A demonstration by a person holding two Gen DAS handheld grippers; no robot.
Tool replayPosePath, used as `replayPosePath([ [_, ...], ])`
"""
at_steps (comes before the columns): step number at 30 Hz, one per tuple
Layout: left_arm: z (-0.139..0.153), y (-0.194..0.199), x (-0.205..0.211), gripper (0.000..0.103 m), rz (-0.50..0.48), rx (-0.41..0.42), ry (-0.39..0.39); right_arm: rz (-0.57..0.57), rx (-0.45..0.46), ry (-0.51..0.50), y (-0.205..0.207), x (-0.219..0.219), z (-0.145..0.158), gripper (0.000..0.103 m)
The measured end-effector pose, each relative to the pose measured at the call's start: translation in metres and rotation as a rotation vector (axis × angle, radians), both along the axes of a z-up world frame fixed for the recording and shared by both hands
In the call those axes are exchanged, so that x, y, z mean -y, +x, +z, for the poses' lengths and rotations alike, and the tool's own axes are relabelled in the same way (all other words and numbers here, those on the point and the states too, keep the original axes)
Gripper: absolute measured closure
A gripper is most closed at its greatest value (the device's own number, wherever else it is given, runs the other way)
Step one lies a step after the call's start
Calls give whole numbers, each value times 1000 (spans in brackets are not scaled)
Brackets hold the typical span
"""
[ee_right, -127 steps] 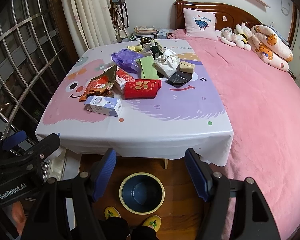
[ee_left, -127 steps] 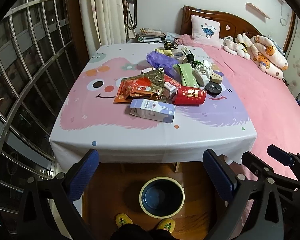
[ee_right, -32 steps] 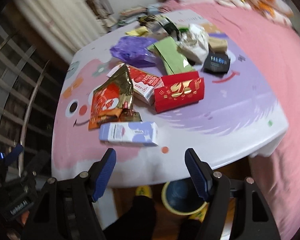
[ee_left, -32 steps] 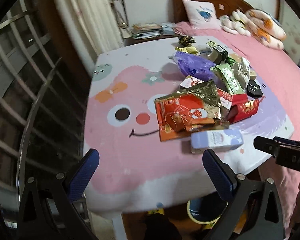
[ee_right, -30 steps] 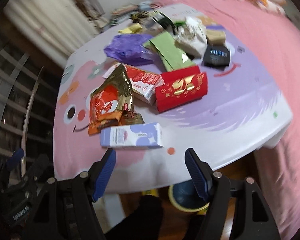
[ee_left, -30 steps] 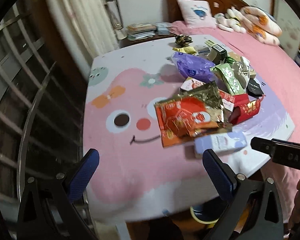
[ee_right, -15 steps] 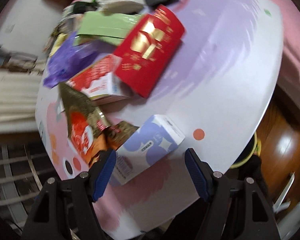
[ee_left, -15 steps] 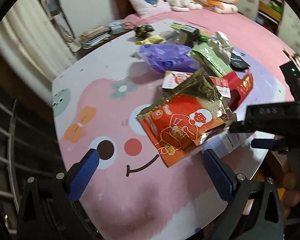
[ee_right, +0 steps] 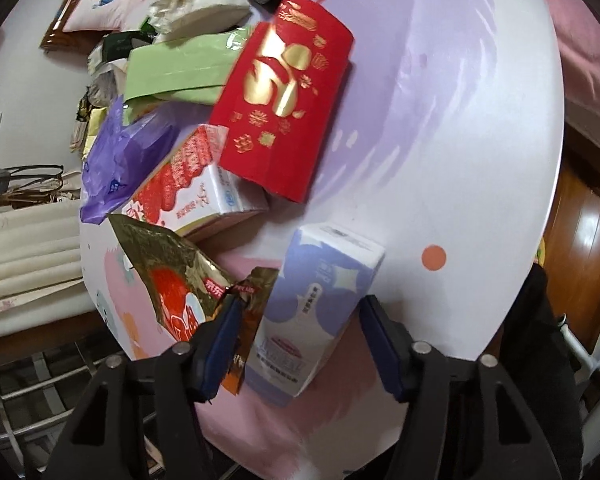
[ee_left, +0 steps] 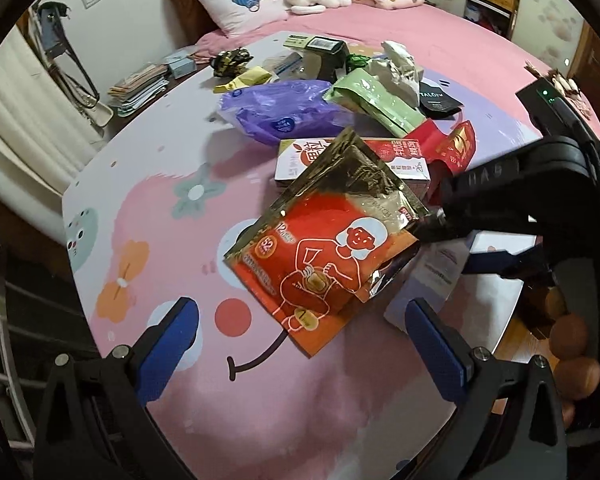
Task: Collect trash
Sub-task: 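Grasp the orange snack bag with the left tool while the right tool grasps the white-blue milk carton, then carry the snack bag and milk carton over the bin and open both tools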
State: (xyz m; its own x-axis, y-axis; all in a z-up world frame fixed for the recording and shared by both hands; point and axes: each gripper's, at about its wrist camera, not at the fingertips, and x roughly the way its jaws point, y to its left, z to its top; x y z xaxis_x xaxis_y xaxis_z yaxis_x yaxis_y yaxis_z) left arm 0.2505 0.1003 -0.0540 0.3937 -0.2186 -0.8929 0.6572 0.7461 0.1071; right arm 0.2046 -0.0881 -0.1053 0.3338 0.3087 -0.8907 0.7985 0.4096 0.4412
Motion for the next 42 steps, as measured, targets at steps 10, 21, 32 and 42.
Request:
replayPosePath([
  [10, -27, 21, 24, 1, -75, -97, 45, 27, 19, -75, -20, 12, 13, 67],
  [21, -64, 55, 50, 23, -74, -229, 113, 54, 67, -67, -37, 13, 10, 67],
  [32, -67, 70, 37, 90, 4, -349, 0, 73, 89, -63, -42, 11, 10, 67],
  [42, -32, 53, 12, 92, 75, -365, -129, 160, 87, -105, -42, 7, 22, 67],
])
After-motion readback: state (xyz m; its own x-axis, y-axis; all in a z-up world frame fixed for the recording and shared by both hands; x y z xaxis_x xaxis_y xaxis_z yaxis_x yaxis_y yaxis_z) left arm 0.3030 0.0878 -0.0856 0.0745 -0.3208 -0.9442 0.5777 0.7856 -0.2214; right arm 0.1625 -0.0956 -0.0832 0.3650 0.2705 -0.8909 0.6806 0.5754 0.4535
